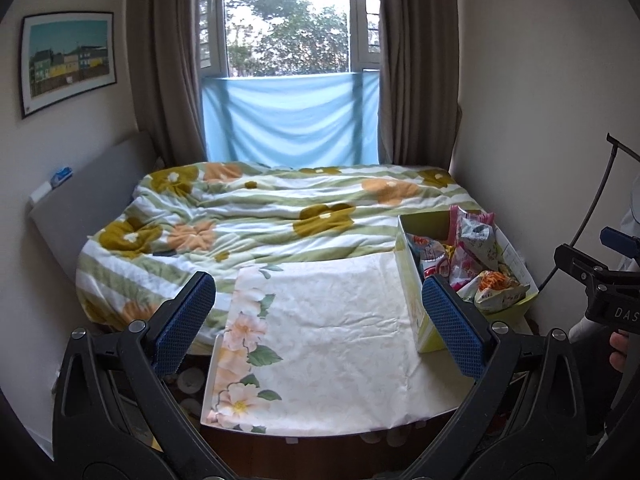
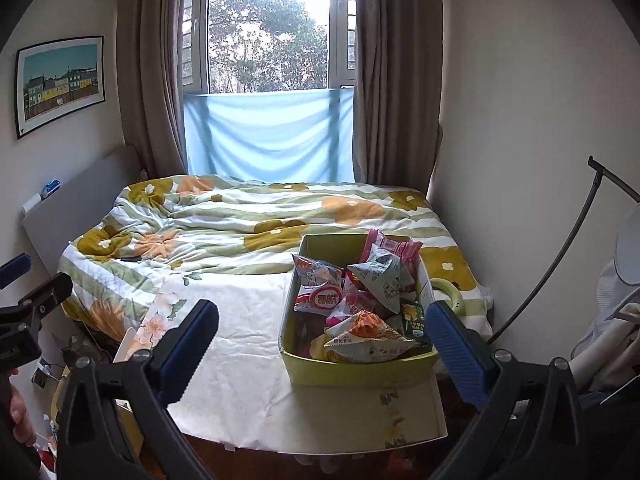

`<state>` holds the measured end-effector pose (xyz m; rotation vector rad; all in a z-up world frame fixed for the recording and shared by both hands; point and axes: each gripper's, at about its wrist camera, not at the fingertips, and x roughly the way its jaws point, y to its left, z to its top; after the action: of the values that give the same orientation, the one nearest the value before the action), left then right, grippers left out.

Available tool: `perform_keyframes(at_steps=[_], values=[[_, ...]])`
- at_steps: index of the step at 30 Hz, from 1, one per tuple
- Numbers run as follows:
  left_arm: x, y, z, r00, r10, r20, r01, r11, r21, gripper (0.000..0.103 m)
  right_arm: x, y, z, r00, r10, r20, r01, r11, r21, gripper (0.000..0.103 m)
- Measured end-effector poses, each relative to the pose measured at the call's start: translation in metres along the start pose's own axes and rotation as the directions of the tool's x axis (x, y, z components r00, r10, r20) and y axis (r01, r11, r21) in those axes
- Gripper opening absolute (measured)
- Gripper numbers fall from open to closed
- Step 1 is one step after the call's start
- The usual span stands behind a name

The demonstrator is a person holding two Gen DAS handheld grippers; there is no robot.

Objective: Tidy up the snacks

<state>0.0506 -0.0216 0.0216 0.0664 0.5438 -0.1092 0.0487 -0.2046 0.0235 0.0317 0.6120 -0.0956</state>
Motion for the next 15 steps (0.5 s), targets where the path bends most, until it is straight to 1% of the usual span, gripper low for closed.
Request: perform_keyframes(at_steps=[15], values=[[0.0002, -0.0007, 0.0, 1.0, -0.002, 0.012, 0.003, 1.0, -0.02, 0.103, -0.0025, -0.0029, 0.0041, 0.999, -0.005, 0.032, 0.005, 1.0, 0.002, 0.103]])
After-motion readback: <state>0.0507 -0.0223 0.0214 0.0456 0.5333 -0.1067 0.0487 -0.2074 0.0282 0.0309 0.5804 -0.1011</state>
